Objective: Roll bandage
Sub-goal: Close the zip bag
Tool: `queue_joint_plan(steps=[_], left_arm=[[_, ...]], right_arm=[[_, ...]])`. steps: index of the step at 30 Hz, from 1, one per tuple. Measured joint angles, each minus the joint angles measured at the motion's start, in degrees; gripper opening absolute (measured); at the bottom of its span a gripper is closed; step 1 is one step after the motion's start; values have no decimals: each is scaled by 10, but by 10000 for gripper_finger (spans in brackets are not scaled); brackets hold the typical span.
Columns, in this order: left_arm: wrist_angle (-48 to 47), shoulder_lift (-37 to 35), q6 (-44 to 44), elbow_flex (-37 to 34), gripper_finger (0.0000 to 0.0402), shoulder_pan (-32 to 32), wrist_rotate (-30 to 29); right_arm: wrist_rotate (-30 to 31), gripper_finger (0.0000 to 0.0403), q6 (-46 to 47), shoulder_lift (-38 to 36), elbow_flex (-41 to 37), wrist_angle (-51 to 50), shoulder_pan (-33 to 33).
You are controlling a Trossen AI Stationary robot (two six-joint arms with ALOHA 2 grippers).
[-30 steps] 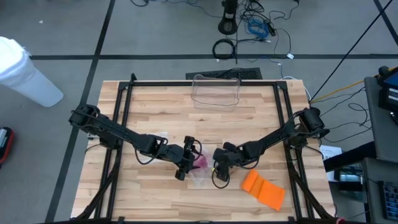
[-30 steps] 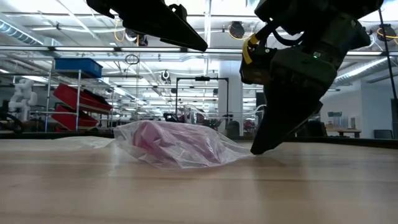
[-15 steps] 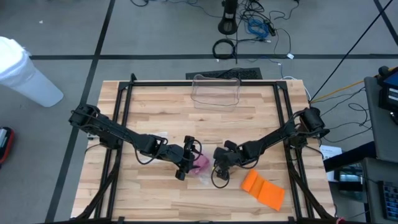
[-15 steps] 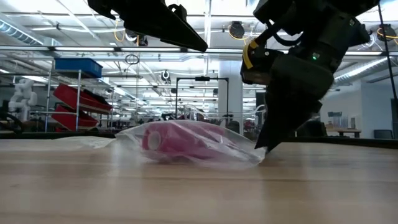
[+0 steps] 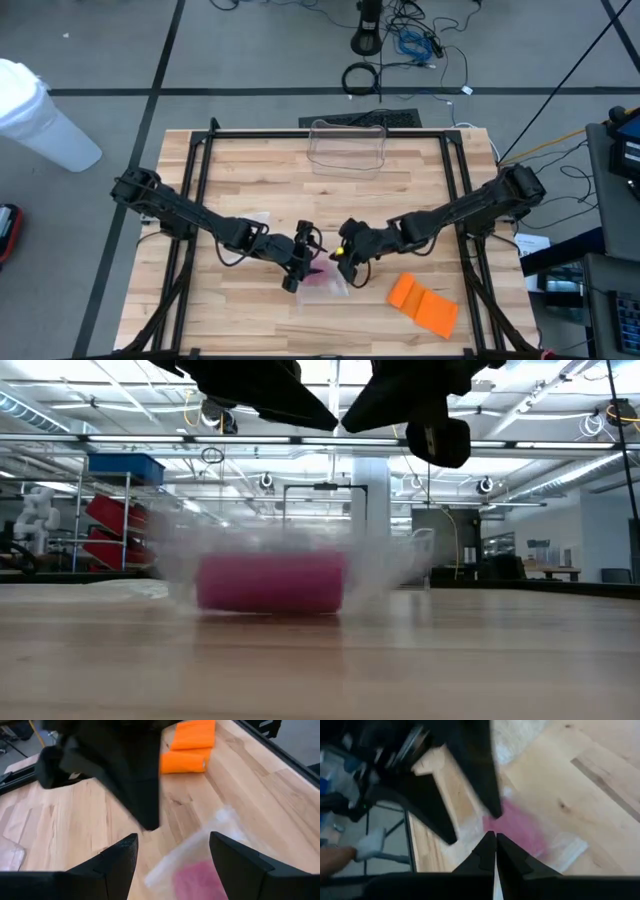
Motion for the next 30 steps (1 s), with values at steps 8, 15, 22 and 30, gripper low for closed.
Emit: queue_joint_plan(steps=[8,15,22,30], left_arm=[[-11,0,0,8,253,-9,0],[-27,0,17,8,253,-10,-4],[-49,0,-8,9,253,-13,-8],[-116,0,-90,9,253,-22,-48]], right_arm=[[1,1,-110,-6,0,-95,-2],[113,0,-252,17,0,-197,54],[210,19,-427,99,0,-187,97],[280,127,-559,197,1,-145,97]])
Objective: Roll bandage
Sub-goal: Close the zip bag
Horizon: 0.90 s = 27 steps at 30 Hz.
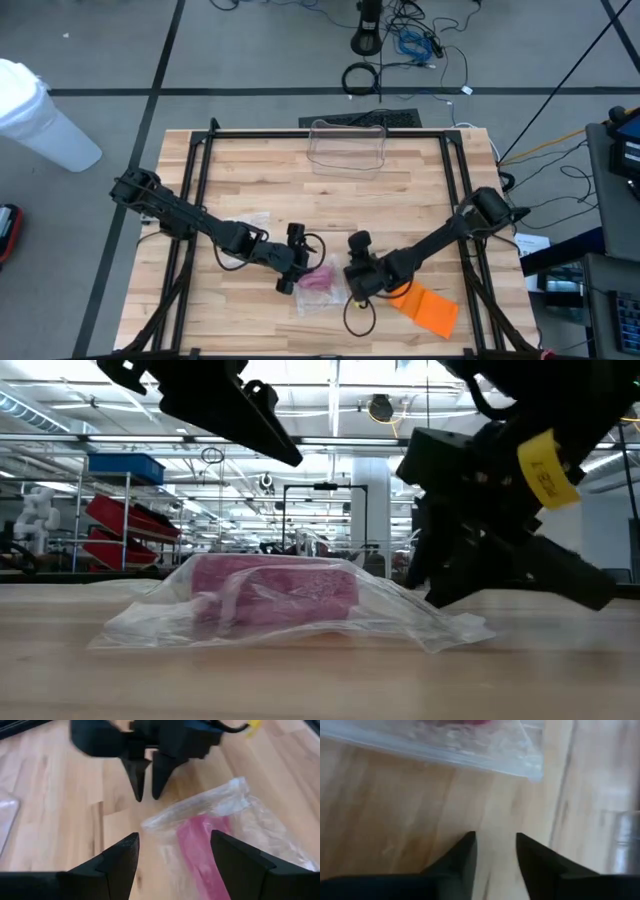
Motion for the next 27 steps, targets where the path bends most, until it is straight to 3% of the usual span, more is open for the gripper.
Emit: queue_joint_plan(steps=[4,8,11,17,27], left_arm=[[-30,0,-30,0,253,-5,-7],[-100,0,-82,0,253,-9,-3],[-146,0,-122,-1,253,-16,-3],[-135,10,-170,-22,253,-33,-7],[-119,62,-161,-23,253,-17,-50]], right_arm=[[58,181,-29,13,0,15,10],[62,211,-78,13,-1,64,20],[48,216,-97,14,7,90,27],[46,211,-124,14,8,158,25],[19,210,-139,14,8,207,33]])
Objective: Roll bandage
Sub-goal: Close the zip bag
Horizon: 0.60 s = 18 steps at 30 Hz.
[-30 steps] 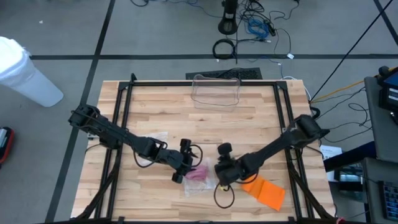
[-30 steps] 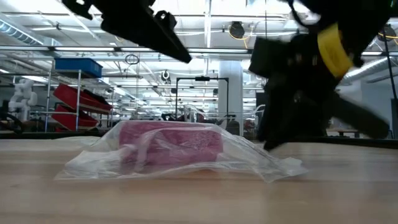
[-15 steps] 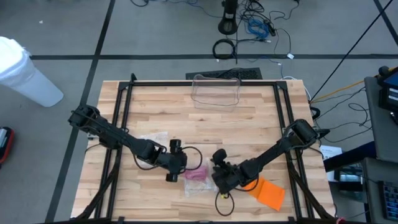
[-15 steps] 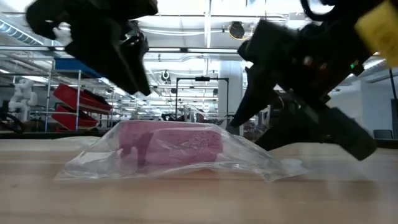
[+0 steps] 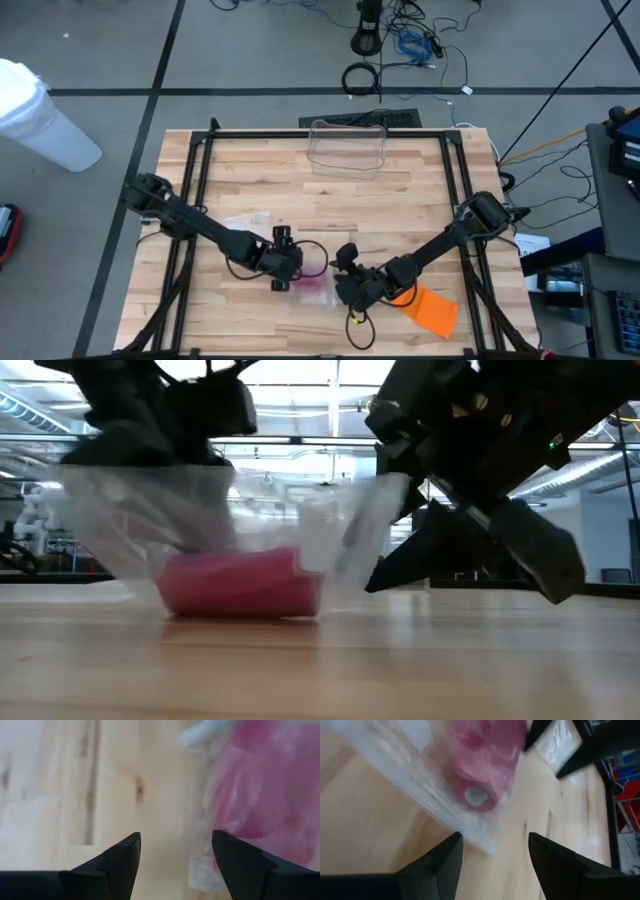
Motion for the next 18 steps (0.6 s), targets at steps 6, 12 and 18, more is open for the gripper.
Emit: queue_joint_plan(steps=[6,12,18], left_arm=[[30,1,15,0,253,15,-9],[44,1,27,0,253,17,-10],[71,3,41,0,253,18,-14]], right_arm=[[0,210,0,0,0,16,2],[0,210,29,0,0,18,8],[-12,210,26,14,0,63,13]])
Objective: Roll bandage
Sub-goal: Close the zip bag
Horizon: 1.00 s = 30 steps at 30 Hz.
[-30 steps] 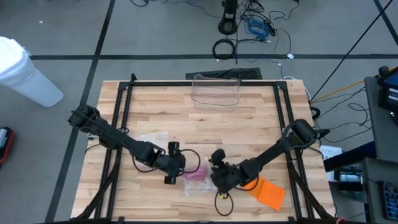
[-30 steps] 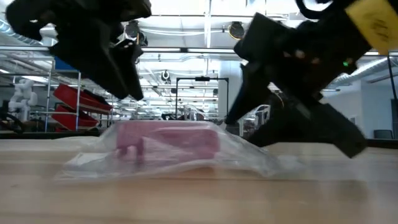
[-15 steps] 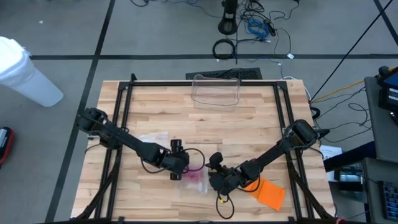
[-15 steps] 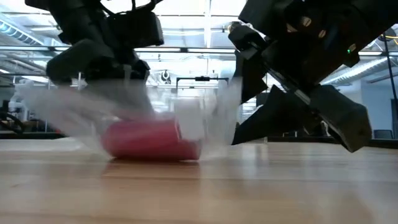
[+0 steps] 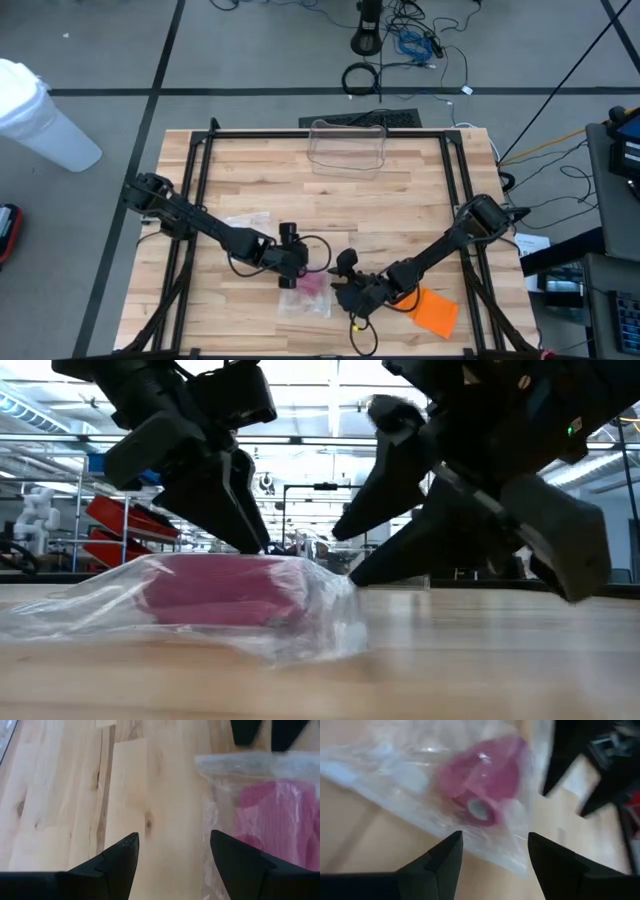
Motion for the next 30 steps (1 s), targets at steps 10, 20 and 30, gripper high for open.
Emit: queue_joint_plan(steps=[10,20,30], left_arm=[[-7,0,2,0,253,2,0],[6,0,5,0,253,3,-5],[13,0,19,0,253,3,-6]], right_arm=[[94,210,-29,23,1,-11,11],[106,210,-73,18,22,-48,26],[88,210,-46,19,22,-74,10]])
